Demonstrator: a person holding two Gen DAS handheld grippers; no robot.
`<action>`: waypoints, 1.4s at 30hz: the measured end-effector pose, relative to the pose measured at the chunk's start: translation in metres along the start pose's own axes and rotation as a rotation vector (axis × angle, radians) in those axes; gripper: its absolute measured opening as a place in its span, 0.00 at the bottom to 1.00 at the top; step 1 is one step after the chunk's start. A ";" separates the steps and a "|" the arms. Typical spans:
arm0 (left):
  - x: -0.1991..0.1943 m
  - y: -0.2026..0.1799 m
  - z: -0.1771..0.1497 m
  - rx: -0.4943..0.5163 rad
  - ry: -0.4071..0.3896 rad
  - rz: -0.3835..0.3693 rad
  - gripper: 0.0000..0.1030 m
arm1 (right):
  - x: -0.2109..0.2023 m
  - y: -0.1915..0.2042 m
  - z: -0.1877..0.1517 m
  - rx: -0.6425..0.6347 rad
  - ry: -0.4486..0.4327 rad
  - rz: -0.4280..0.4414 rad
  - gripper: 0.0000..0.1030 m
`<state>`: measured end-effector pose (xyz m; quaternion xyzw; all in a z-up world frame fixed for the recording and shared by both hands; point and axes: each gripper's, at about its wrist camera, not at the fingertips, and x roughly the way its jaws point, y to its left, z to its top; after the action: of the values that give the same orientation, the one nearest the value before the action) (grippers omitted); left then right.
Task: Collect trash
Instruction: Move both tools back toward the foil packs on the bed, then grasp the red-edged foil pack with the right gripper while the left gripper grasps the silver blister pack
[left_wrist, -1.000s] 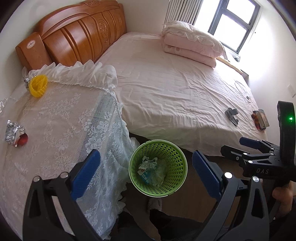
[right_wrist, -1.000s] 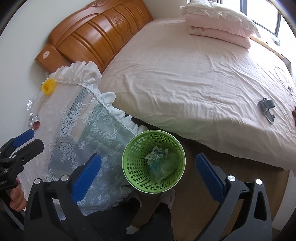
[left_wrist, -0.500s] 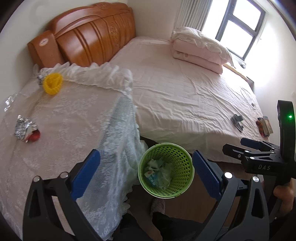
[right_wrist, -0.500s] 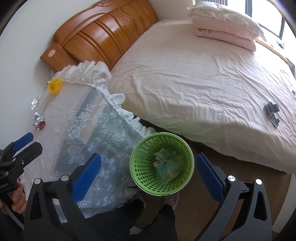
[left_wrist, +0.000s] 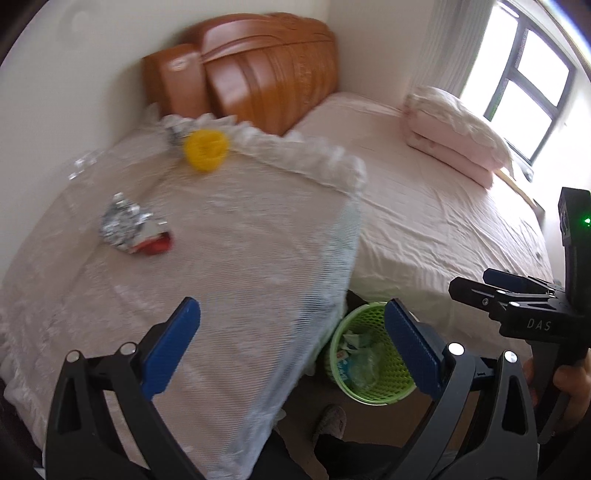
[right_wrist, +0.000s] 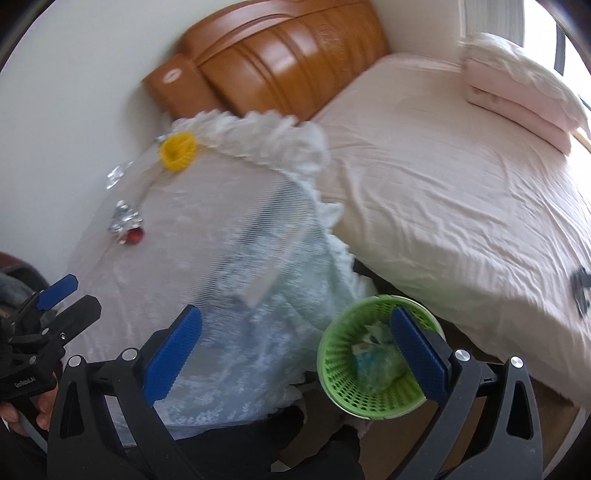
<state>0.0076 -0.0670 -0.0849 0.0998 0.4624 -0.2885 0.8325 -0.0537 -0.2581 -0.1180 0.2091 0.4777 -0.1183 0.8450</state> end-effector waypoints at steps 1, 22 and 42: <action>-0.001 0.009 -0.001 -0.018 -0.002 0.014 0.92 | 0.003 0.006 0.002 -0.013 0.004 0.007 0.98; -0.001 0.154 -0.015 -0.263 0.016 0.208 0.92 | 0.109 0.188 0.065 -0.370 0.095 0.182 0.98; 0.022 0.226 -0.016 -0.352 0.067 0.209 0.92 | 0.219 0.276 0.081 -0.605 0.104 0.045 0.56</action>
<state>0.1344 0.1155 -0.1350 0.0100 0.5204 -0.1119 0.8465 0.2308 -0.0520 -0.2023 -0.0359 0.5292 0.0589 0.8457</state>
